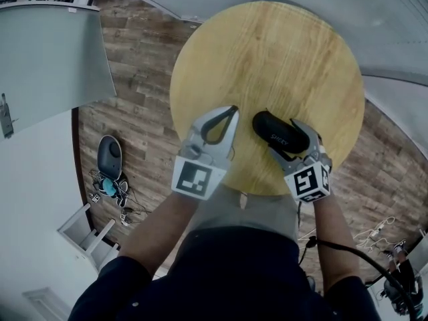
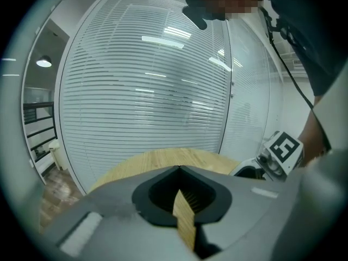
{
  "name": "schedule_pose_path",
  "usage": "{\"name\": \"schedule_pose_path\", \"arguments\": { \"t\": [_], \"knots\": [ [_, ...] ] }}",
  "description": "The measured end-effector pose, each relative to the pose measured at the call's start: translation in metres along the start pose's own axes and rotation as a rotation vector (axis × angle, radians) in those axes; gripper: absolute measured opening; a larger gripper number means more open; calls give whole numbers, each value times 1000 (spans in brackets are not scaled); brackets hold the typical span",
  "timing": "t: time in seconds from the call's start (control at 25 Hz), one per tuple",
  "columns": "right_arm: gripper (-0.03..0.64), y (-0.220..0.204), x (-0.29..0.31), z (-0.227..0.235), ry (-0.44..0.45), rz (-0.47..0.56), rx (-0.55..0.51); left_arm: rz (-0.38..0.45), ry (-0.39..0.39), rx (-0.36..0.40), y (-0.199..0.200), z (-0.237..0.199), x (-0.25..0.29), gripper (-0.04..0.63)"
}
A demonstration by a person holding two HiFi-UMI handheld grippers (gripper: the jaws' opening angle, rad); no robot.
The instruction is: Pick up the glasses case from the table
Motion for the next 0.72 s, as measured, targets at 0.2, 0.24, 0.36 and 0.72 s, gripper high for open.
{"name": "schedule_pose_path", "arguments": {
  "t": [0.2, 0.24, 0.36, 0.72],
  "knots": [
    [385, 13, 16, 10, 69, -158, 15, -12, 14, 4, 0, -12, -3, 3],
    [387, 14, 18, 11, 80, -188, 17, -13, 17, 4, -1, -13, -5, 3],
    [391, 17, 21, 11, 88, -250, 6, -16, 24, -6, -3, -14, -11, 3],
    [359, 17, 19, 1, 95, -185, 143, -4, 23, 0, -2, -13, -25, 3]
  ]
}}
Point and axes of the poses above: the fingertips, and each gripper's own axes: x forward along the fingers, z to its right, y out of its top, the point moved 8 cm from there along -x, backward along the fingers, and after that the axes turned 9 degrees about -z, right-handed, at the moved point
